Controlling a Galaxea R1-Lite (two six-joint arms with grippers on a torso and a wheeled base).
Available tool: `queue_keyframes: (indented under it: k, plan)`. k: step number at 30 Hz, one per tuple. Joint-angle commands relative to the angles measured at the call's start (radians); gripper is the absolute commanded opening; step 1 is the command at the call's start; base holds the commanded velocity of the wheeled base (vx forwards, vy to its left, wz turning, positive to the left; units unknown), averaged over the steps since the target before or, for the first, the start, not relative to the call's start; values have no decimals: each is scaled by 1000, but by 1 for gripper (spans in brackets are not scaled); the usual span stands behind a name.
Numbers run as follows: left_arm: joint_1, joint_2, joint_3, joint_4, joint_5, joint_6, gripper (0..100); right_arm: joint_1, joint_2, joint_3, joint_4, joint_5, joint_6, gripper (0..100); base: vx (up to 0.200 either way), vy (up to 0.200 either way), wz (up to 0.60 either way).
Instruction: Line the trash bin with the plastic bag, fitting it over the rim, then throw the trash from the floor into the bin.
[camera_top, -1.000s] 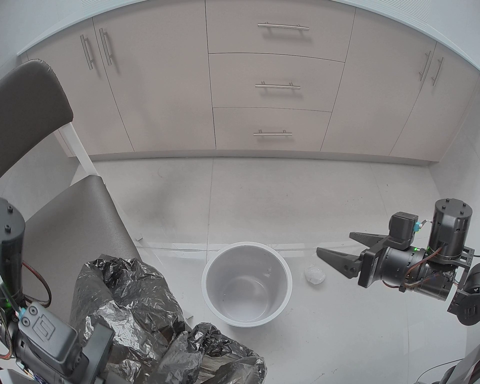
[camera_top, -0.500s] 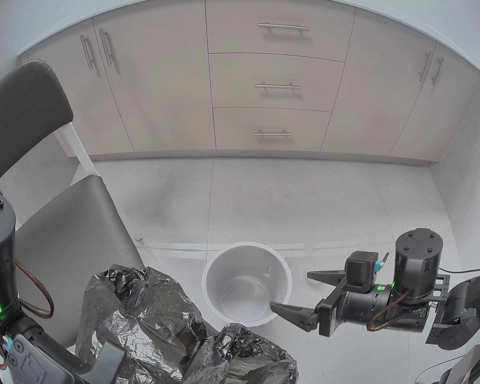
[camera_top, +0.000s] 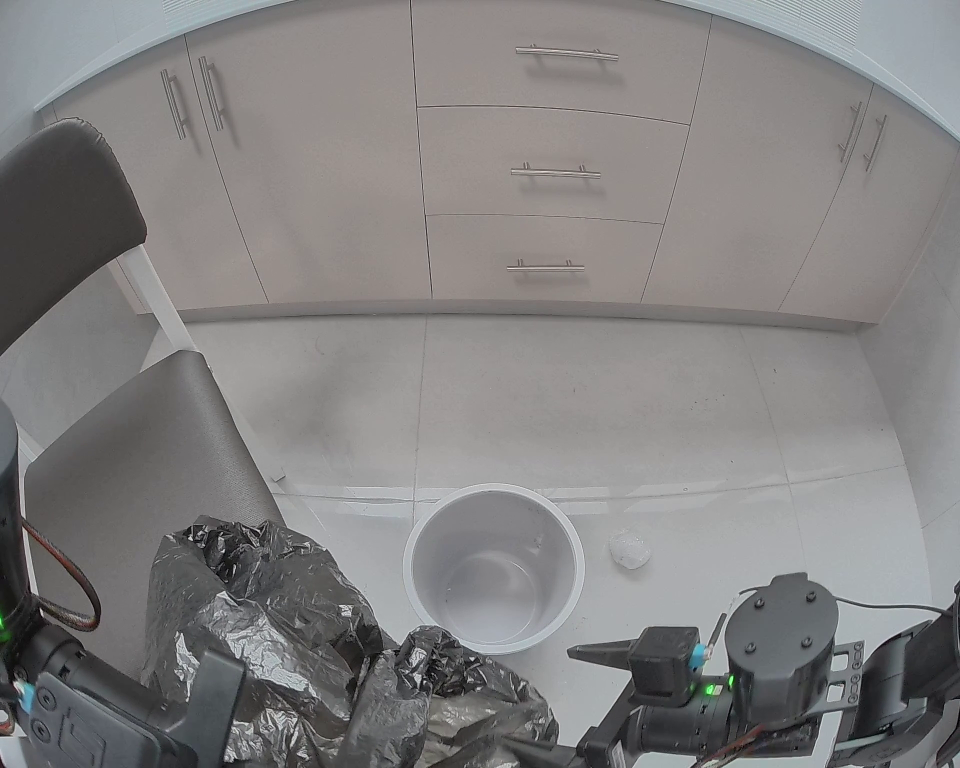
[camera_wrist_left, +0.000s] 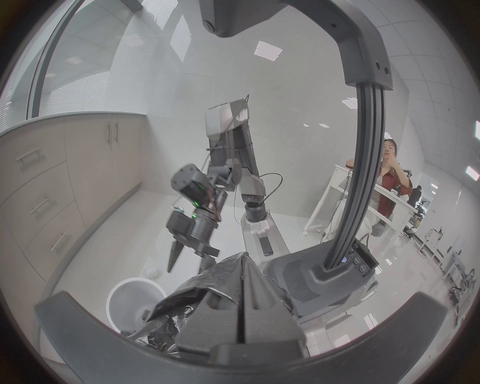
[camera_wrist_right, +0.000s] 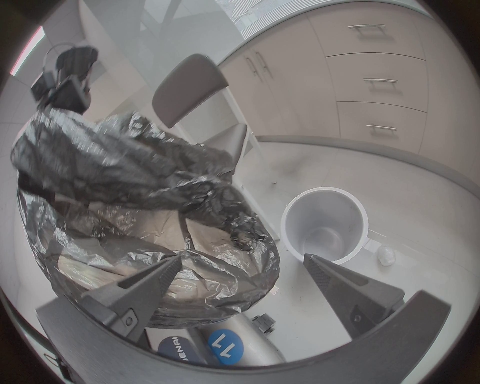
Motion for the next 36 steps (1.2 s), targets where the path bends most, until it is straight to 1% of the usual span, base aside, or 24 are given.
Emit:
queue_keyframes:
  k: [1,3,6,8,10,12,13,14,16,18,20,23,24,26,27,28,30,31,32,35,36]
  plan:
    - [12,13,22,-66,0,-8,0,112,12,39,-1,-50,4,100,0,0,0]
    - [15,15,27,-80,0,-8,0,129,17,42,-1,-54,4,100,0,0,0]
    - [15,44,19,-124,6,-15,0,176,42,44,-1,-57,10,100,0,0,0]
    - [15,55,16,-141,6,-23,0,187,48,42,-1,-57,10,100,0,0,0]
    - [15,95,10,-213,11,-50,0,209,68,39,-4,-65,12,100,0,0,0]
    - [12,124,10,-273,17,-67,0,210,75,35,-7,-82,13,100,0,0,0]
    - [11,127,10,-282,19,-69,0,210,75,35,-7,-83,13,100,0,0,0]
    - [3,144,8,-330,26,-86,0,209,71,35,-7,-93,13,100,0,0,0]
    - [-8,156,10,-380,43,-103,0,201,60,39,-7,-103,13,100,0,0,0]
    - [-20,164,10,-406,60,-103,0,190,42,42,-7,-122,13,100,0,0,0]
    - [-26,165,11,-416,74,-104,0,161,23,45,-7,-142,13,100,0,0,0]
    - [-26,164,10,-419,75,-104,0,72,0,39,-7,-171,7,100,0,0,0]
    - [-26,165,8,-419,75,-104,0,52,-4,36,-7,-174,6,100,0,0,0]
    - [-29,165,0,-420,75,-104,0,-26,-21,25,-7,-171,3,100,0,0,0]
    - [-29,165,0,-420,75,-104,0,-26,-21,25,-7,-171,3,100,0,0,0]
    - [-40,165,0,-420,75,-104,0,-66,-27,16,-7,-169,3,100,0,0,0]
    - [-49,165,2,-420,77,-107,0,-118,-43,4,-13,-168,1,100,0,0,0]
    - [-49,165,2,-420,77,-107,0,-120,-44,4,-15,-166,-1,100,0,0,0]
    - [-51,165,2,-420,75,-107,0,-149,-47,-4,-38,-165,-2,100,0,0,0]
    - [-55,164,3,-420,75,-107,0,-175,-37,-13,-68,-154,-7,100,0,0,0]
    - [-61,164,3,-420,75,-107,0,-183,-29,-19,-82,-139,-7,100,0,0,0]
